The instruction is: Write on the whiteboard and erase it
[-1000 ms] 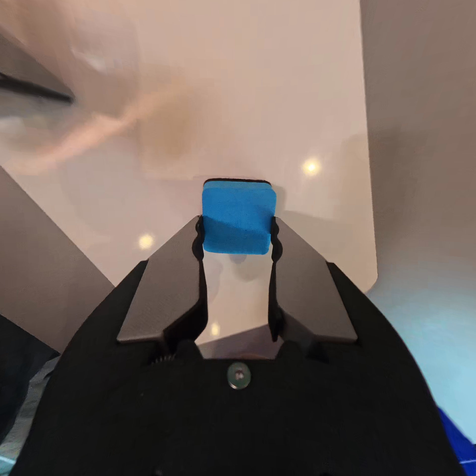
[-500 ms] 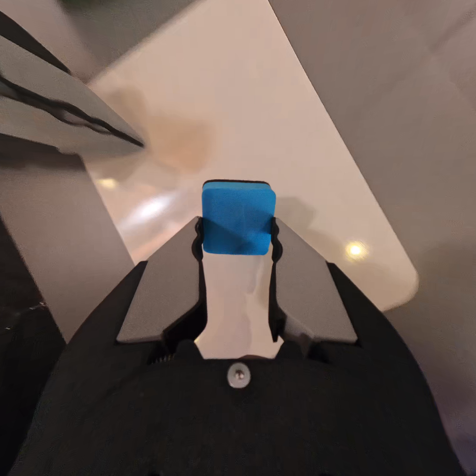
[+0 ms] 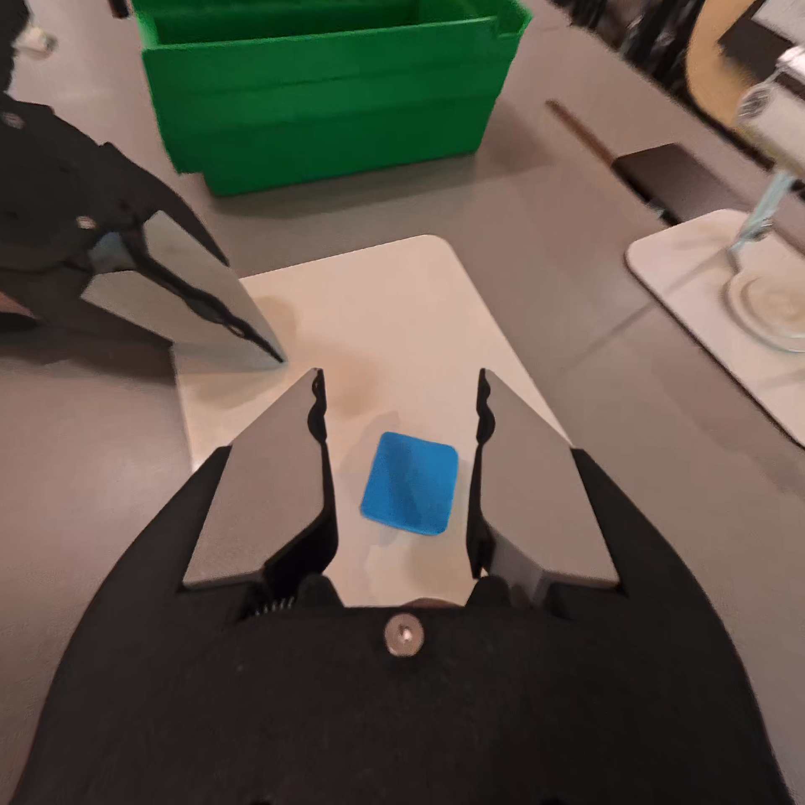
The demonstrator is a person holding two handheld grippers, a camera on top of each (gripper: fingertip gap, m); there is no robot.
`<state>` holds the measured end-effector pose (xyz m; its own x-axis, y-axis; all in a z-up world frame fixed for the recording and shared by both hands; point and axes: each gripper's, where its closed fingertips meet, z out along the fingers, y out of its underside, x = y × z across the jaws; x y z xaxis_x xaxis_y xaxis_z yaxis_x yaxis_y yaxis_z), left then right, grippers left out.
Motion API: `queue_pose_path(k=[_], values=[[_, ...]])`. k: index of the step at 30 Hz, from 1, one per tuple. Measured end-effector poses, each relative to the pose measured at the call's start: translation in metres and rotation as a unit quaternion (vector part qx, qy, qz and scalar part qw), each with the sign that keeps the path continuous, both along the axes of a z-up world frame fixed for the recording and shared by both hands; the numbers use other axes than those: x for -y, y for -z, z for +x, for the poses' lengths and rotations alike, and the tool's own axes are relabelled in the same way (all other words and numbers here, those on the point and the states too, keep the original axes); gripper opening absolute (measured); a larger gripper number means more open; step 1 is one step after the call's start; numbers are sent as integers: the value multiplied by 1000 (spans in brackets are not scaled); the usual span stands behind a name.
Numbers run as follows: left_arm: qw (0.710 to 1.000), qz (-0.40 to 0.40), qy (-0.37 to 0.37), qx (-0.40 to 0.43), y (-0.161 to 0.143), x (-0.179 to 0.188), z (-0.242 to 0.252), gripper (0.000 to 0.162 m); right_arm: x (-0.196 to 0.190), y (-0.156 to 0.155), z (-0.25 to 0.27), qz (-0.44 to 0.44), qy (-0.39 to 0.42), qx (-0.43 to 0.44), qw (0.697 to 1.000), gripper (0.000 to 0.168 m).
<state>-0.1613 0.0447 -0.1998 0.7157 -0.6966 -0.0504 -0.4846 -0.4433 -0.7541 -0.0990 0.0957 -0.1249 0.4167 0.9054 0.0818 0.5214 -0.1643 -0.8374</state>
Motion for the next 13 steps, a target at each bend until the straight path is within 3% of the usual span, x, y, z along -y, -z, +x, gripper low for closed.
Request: queue_pose_path(k=[3,5,6,7,9,11,13], values=[[1000,1,-6,-1,0,-1,-2,0,-24,-7,14,95,77,16,992,66],[1000,9,-25,3,-3,-7,-5,0,-40,-23,28,189,147,36,970,51],[999,26,-36,8,-8,-12,-7,9,-47,-30,35,224,187,46,955,46],[998,46,-49,13,-16,-18,-8,34,-51,-36,40,247,216,56,943,46],[995,72,-67,18,-30,-28,-8,39,-56,-41,45,271,252,76,926,37],[990,104,-85,31,-51,-42,-4,56,-57,-43,44,277,265,76,920,24],[982,153,-107,42,-77,-62,0,61,-60,-47,42,273,281,54,918,33]])
